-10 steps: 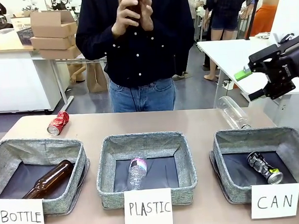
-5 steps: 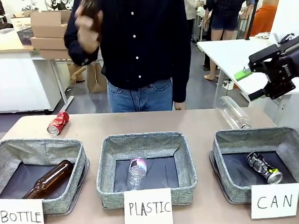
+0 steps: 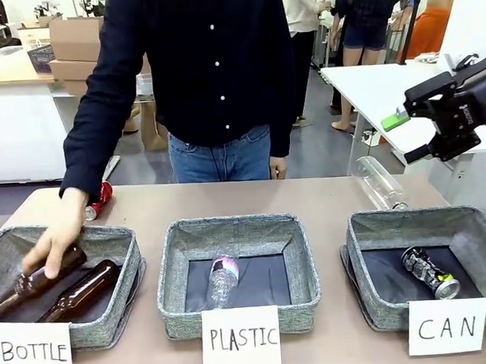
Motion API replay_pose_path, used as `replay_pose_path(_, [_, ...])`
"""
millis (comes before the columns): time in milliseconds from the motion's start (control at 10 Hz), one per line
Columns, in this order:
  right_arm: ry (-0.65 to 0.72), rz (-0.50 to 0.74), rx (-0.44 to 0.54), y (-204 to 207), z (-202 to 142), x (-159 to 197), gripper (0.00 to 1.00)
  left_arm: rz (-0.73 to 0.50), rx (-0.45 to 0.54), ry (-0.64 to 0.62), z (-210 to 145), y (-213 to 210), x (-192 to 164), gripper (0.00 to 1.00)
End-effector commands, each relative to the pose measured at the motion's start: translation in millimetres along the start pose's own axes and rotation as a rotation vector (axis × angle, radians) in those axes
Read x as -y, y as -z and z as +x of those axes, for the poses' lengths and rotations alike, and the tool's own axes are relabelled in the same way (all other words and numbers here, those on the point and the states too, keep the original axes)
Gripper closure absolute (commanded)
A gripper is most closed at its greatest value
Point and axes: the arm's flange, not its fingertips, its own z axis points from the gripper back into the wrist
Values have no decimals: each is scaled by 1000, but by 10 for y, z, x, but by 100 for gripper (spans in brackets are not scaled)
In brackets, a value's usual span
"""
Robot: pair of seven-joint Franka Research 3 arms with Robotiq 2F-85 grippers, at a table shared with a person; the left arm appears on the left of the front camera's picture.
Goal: Sort the can waste into the basket.
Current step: Pick up the can waste from the table and place it in the right Fabric basket.
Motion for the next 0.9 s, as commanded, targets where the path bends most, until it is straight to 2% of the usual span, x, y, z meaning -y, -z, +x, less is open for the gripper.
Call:
replay_pose_path(0, [-29,0,-1,-11,0,15,0,4,14,6,21,3,17,0])
replay_pose_path(600, [-29,0,-1,-11,0,15,0,2,1,0,2,-6,-1,0])
replay_pose_path(700, [-29,0,-1,-11,0,15,0,120,-26,60,72,61,-51,0])
replay_pose_path(800, [-29,0,-1,-11,0,15,0,320,-124,119,219,200,-136,0])
